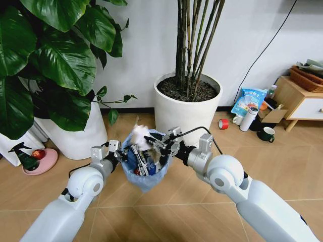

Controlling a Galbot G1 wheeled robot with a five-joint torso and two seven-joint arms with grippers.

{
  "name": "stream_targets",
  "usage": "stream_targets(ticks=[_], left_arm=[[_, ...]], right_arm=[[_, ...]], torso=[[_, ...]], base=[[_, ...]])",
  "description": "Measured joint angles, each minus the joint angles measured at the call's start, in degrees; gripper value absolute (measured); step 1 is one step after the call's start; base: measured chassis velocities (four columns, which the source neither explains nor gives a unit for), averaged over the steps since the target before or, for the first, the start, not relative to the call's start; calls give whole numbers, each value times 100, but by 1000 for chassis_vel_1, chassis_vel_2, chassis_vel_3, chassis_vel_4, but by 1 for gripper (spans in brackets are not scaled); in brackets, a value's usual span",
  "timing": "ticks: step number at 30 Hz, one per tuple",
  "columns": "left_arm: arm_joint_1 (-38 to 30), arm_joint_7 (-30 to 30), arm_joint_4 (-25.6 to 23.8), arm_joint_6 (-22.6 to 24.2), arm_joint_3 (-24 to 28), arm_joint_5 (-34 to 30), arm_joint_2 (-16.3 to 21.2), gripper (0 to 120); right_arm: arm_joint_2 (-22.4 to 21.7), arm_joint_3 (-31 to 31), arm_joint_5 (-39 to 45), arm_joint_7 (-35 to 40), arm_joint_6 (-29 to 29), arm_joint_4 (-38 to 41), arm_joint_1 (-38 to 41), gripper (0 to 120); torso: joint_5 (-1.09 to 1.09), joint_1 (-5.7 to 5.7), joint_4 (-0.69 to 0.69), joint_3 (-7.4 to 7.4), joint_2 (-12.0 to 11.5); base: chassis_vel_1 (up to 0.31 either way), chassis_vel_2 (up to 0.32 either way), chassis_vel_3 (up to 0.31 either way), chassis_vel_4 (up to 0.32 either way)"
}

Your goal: Pick up the trash bin and place the garbage on the floor into it.

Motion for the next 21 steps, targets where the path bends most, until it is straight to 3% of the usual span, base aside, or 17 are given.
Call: stream_targets(ticks=[7,14,21], left_arm=[[3,4,-4,-12,-41,10,-8,0],[80,6,-23,-45,-276,93,-38,0],[342,-55,-238,-68,-463,253,-48,0]], right_arm=[[-16,175,-24,66,17,46,30,66],[-288,1032,-70,458,45,423,-583,95],[-294,1800,-838,729,109,467,-1445,100]], torso=[[0,0,1,0,0],[0,0,-2,-1,1],[1,0,2,-1,1]], base=[[0,0,0,0],[0,0,0,0],[0,0,0,0]])
